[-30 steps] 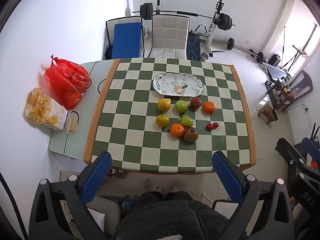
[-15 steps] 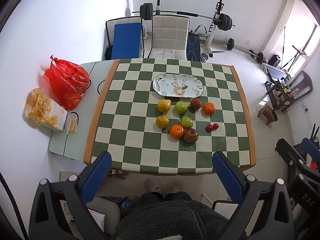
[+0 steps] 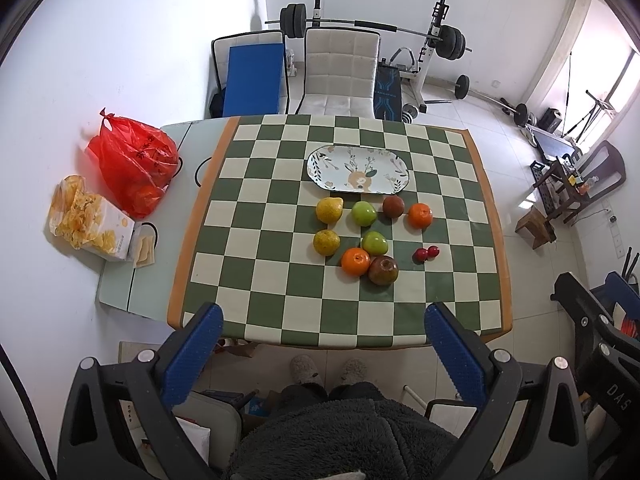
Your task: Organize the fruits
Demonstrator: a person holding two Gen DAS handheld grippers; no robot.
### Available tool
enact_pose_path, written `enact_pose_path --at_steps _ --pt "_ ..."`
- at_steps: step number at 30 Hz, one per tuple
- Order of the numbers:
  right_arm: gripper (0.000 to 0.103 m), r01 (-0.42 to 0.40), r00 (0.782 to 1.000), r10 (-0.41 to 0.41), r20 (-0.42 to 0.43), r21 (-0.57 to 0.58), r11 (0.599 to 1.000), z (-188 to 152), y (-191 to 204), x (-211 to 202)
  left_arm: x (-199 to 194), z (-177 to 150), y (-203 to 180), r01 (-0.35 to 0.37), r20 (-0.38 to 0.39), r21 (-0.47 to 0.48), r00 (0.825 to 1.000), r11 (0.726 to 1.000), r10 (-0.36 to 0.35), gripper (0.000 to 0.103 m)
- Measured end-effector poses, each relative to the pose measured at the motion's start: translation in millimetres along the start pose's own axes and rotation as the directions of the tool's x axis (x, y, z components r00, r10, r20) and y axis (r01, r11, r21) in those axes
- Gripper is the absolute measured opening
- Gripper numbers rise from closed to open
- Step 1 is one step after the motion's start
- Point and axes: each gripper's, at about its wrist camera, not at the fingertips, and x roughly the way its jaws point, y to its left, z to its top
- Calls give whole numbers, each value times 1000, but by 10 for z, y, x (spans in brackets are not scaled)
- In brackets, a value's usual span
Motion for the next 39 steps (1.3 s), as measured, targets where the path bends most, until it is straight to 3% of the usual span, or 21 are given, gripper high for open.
enact_pose_path --at_steps 39 --pt "103 3 1000 -3 1 -4 1000 28 35 -5 9 -30 -85 6 -6 -8 1000 1000 -6 103"
